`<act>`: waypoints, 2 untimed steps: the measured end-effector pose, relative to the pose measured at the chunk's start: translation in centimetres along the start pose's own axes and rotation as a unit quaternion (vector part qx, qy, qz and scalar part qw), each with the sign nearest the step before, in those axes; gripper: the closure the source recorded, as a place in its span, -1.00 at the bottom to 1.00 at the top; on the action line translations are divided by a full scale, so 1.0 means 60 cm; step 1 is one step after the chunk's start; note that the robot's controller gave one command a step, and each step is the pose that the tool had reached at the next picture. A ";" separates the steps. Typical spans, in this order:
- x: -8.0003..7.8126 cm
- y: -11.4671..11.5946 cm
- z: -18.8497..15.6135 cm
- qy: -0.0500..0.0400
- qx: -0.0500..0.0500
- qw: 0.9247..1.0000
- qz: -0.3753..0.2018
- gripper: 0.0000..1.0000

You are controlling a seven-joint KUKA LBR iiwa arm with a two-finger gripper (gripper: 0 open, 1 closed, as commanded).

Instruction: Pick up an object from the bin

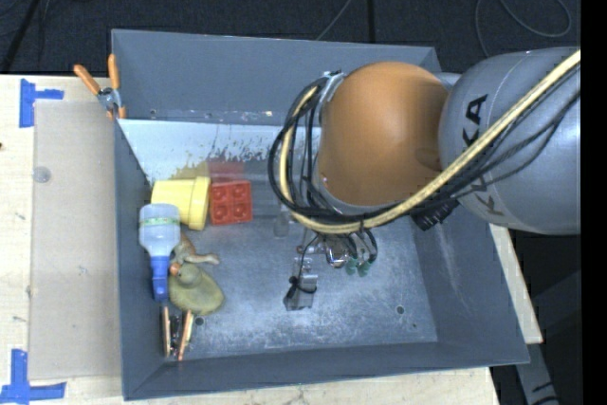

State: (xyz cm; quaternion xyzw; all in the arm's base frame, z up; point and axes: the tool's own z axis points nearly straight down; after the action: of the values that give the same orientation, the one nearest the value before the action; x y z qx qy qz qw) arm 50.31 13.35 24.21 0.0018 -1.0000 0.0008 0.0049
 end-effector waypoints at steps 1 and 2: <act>-0.003 -0.002 -0.007 -0.004 -0.001 1.000 0.002 -1.00; 0.000 0.041 0.082 -0.004 -0.001 0.999 -0.041 -1.00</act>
Offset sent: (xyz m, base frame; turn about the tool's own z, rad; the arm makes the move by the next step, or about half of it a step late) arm -0.0088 0.0801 -0.1721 -0.2770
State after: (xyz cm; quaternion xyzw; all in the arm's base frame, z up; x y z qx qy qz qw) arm 50.23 15.78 19.28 0.0429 -0.9991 -0.0001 0.0006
